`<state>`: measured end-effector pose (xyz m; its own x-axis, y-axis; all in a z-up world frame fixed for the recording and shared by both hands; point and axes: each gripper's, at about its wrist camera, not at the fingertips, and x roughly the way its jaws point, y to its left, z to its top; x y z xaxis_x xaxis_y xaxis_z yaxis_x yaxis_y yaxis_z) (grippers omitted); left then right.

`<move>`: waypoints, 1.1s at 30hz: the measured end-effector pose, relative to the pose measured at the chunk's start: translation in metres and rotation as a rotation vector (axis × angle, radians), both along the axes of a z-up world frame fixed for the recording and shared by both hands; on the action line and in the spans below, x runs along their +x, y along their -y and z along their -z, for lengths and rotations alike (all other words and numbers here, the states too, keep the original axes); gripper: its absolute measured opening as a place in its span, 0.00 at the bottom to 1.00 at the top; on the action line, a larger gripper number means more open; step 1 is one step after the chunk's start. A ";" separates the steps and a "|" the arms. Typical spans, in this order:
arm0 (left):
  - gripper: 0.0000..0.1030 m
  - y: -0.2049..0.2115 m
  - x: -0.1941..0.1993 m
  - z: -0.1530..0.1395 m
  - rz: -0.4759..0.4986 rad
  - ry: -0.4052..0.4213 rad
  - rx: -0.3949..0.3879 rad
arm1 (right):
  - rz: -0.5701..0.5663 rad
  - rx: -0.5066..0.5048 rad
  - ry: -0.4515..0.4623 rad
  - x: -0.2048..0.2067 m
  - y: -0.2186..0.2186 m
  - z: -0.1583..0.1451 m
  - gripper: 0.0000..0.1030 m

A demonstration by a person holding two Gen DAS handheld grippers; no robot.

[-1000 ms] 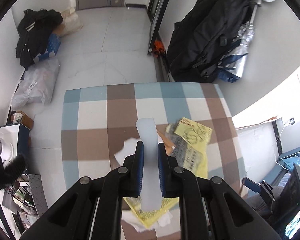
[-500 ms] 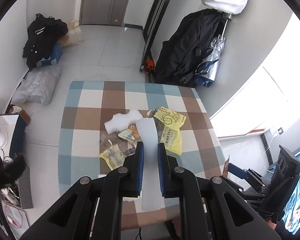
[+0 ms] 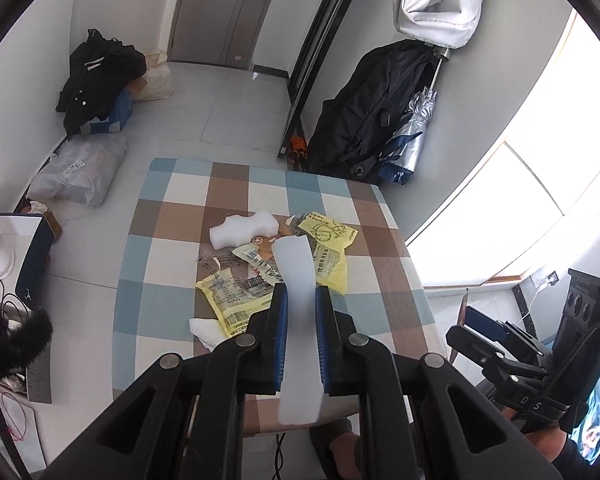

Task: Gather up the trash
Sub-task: 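Lift the brown packet and white foam and carry both toward the bin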

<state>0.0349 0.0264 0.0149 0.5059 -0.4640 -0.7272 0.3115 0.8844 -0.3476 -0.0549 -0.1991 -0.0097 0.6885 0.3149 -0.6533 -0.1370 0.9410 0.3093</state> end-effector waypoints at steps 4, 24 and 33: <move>0.09 0.006 -0.004 -0.007 0.006 0.016 -0.026 | -0.003 0.053 0.037 -0.009 0.005 -0.019 0.63; 0.09 0.156 -0.015 -0.075 0.304 0.081 -0.114 | 0.267 0.007 0.244 -0.087 0.132 -0.143 0.63; 0.09 0.255 -0.015 -0.036 0.498 -0.063 -0.106 | 0.462 -0.030 0.117 -0.107 0.212 -0.089 0.63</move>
<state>0.0195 -0.2284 0.0506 0.1612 -0.7104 -0.6851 0.6617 0.5928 -0.4591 -0.1621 -0.4112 0.0796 0.8213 -0.0590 -0.5674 0.2655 0.9199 0.2885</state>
